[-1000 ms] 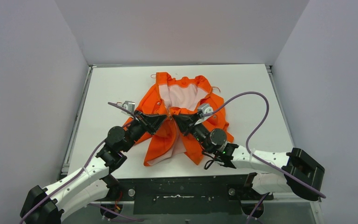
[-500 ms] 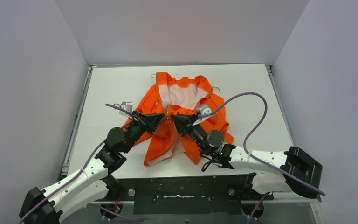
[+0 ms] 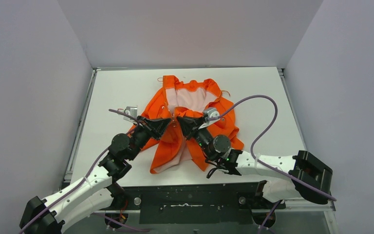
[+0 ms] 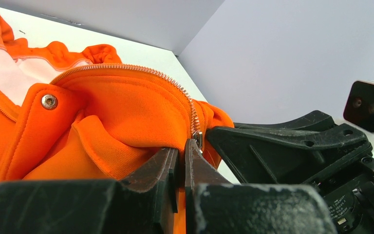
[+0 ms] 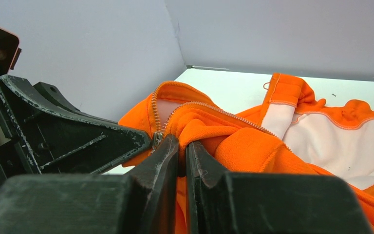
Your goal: Zip up the jacket
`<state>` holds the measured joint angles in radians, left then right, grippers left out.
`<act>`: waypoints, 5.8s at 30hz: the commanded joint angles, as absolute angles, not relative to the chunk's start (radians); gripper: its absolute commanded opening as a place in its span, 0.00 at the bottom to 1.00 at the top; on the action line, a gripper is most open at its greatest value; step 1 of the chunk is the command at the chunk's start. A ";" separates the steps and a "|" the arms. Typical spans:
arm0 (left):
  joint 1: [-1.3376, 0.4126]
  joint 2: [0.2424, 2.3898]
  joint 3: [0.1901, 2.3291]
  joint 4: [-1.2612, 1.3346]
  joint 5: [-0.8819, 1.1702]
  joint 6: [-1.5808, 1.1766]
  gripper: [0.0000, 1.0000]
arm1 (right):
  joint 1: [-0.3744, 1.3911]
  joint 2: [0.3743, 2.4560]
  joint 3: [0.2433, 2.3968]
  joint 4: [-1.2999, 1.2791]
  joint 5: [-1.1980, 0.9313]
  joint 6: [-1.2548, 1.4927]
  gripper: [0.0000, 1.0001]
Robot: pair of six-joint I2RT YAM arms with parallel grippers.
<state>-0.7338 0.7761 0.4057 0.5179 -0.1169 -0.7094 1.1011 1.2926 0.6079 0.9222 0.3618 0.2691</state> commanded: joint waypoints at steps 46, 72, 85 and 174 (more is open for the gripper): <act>-0.726 0.814 0.454 0.573 0.164 -0.825 0.00 | 1.115 0.956 0.522 0.670 0.399 0.458 0.30; -0.674 0.865 0.467 0.491 0.264 -0.932 0.00 | 1.136 0.808 0.652 0.151 -0.136 -0.363 0.59; -0.663 0.862 0.472 0.448 0.298 -0.961 0.00 | 1.346 0.937 0.649 0.199 0.303 -0.933 0.62; -0.647 0.873 0.468 0.438 0.525 -0.906 0.00 | 1.035 1.128 0.878 0.158 0.163 -0.620 0.00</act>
<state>-0.6441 0.8936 0.4259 0.3977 0.4511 -0.9089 1.0542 1.1137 0.8200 0.0498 0.0734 -0.6178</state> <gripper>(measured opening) 0.039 0.028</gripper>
